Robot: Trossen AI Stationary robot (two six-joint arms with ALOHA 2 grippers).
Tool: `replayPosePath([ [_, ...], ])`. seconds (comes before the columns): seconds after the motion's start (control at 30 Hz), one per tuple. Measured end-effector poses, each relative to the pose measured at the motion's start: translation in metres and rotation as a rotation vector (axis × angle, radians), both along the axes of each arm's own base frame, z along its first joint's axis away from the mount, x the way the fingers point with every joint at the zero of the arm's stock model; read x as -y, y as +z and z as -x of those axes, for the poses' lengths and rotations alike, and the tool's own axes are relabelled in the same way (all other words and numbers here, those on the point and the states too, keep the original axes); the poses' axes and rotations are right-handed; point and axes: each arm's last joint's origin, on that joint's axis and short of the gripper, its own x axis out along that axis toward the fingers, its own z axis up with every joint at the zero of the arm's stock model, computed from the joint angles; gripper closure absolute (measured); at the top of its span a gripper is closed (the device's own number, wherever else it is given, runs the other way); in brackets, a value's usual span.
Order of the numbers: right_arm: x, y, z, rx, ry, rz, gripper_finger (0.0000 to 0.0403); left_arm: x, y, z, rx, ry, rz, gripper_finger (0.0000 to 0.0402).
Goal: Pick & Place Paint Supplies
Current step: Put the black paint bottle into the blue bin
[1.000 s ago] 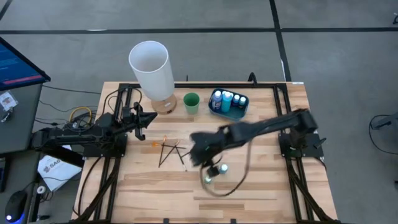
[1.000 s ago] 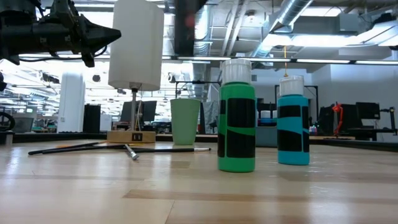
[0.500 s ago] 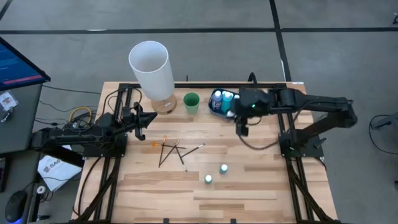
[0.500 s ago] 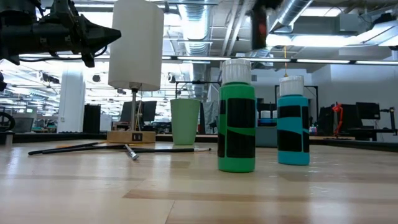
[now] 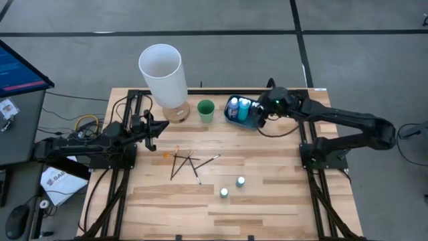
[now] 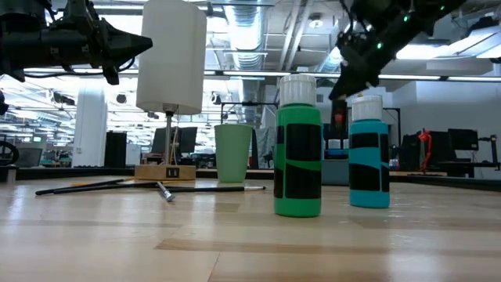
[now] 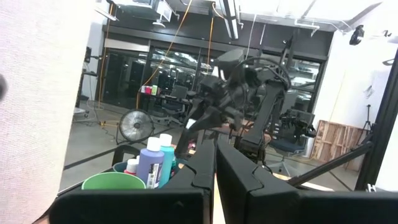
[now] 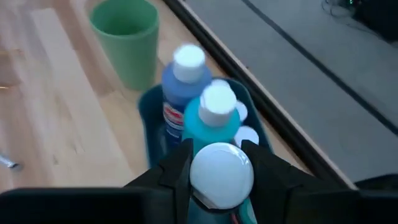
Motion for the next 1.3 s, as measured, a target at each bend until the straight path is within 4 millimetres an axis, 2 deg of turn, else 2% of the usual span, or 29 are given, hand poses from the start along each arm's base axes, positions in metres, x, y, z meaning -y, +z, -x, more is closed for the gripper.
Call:
replayPosePath([
  [0.67, 0.016, -0.07, -0.02, -0.043, -0.076, -0.086, 0.0289, 0.0, 0.0, 0.0, 0.0, 0.0, 0.0, 0.0399],
  [0.87, 0.023, -0.081, -0.025, -0.06, -0.089, -0.086, 0.0279, 0.0, 0.0, 0.0, 0.001, 0.0, 0.0, 0.0399],
  [1.13, 0.028, -0.091, -0.029, -0.09, -0.081, -0.08, 0.0286, 0.0, 0.0, 0.0, 0.0, 0.0, 0.0, 0.0399],
  [1.3, 0.028, -0.091, -0.029, -0.086, -0.082, -0.079, 0.0264, 0.0, 0.0, 0.0, 0.0, 0.0, 0.0, 0.0399],
])
